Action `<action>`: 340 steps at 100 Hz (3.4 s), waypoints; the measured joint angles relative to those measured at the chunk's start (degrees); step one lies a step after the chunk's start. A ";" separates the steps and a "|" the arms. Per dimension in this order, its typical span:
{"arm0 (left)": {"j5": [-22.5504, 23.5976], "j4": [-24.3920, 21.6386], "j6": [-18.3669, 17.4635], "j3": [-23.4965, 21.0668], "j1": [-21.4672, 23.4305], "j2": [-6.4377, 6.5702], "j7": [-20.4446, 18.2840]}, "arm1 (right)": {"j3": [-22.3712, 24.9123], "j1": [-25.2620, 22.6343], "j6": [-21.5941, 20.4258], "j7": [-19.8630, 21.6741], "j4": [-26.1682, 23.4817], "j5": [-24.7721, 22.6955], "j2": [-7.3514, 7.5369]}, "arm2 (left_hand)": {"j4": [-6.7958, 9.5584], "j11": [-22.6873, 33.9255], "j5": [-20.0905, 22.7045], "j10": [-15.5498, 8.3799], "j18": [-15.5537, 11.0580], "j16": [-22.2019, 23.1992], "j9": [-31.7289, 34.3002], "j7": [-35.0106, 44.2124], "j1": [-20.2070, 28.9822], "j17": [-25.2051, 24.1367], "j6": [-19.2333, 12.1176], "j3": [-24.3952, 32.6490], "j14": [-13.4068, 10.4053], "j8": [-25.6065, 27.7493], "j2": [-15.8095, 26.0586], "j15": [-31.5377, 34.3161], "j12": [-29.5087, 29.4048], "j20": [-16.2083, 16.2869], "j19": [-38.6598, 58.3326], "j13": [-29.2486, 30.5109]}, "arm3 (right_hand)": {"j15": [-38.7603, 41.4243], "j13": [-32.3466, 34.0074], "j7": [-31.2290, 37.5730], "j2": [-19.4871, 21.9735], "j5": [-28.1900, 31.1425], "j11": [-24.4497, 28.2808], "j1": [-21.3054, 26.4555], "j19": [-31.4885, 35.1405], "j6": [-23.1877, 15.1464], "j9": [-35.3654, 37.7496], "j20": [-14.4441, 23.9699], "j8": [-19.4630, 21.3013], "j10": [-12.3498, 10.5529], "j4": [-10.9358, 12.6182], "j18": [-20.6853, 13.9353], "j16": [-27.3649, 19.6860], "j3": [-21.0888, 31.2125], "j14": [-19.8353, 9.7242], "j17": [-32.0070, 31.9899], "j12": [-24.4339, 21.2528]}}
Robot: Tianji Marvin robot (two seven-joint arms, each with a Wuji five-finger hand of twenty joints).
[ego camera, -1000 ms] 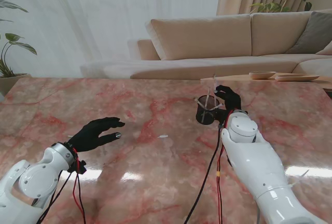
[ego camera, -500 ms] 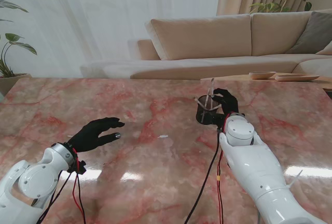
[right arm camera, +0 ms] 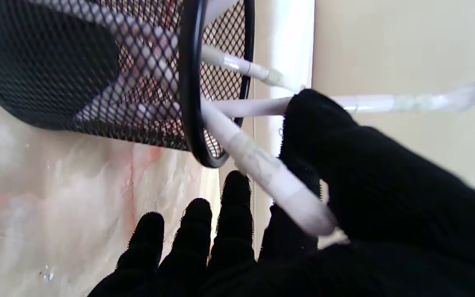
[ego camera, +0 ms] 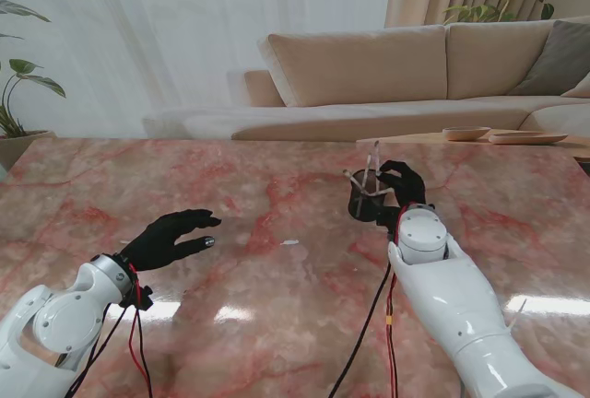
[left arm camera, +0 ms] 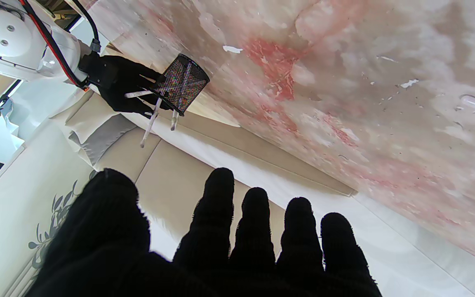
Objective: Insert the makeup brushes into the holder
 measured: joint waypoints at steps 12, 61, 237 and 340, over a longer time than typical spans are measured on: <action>0.00 0.07 -0.07 0.00 -0.01 0.00 0.02 | 0.00 0.03 -0.29 -0.13 0.39 -1.39 -0.03 | 0.00 0.00 0.00 0.00 0.00 0.00 0.00 0.00 0.00 0.00 0.00 0.00 0.00 0.00 0.00 0.00 0.00 0.00 -0.01 0.00 | 1.44 0.04 -0.77 -0.02 2.72 0.47 0.04 0.95 -0.49 3.23 0.53 -2.32 0.00 -0.02 0.07 0.00 -1.12 0.19 -0.19 0.01; 0.03 0.32 -0.18 0.14 -0.17 0.01 0.02 | -0.13 0.05 -3.54 -0.41 1.48 -1.47 -0.13 | 0.00 0.00 0.00 0.00 0.00 0.00 0.00 0.00 0.00 0.00 0.00 0.00 0.00 0.00 0.00 0.00 0.00 0.00 -0.10 0.00 | -0.04 0.05 -22.09 9.68 -6.72 -0.92 -2.96 1.04 11.00 0.88 0.56 -26.19 -0.03 5.81 -0.07 0.00 1.78 0.11 -0.22 -0.14; 11.69 -2.44 -5.83 -10.11 -3.33 3.33 -16.94 | 6.47 -22.53 1.57 15.48 -32.70 -33.78 11.42 | -3.24 1.46 -0.18 0.00 1.90 4.50 -1.27 7.83 -3.03 -0.90 0.00 32.68 0.00 4.42 -27.40 0.76 6.25 9.99 -3.27 -4.07 | -6.95 -0.84 -35.25 14.43 -20.96 -12.72 -17.75 -2.46 18.57 -5.17 -4.35 -28.91 0.64 7.83 0.69 -4.31 -22.58 0.57 0.38 -9.20; 23.33 13.51 -4.56 -6.41 -13.33 5.71 -20.45 | 8.23 -31.33 -4.82 17.20 -38.97 -49.27 13.96 | -6.81 -0.03 -3.91 -1.65 1.15 6.36 -7.20 24.94 -1.25 -1.98 -13.24 47.93 0.00 16.62 -36.79 -2.13 10.23 11.45 -14.09 -8.27 | -7.82 1.55 -37.42 13.71 -22.27 -14.27 -19.43 -3.15 19.09 -3.05 -5.12 -30.11 0.65 8.95 0.72 -7.35 -22.10 0.13 0.97 -12.77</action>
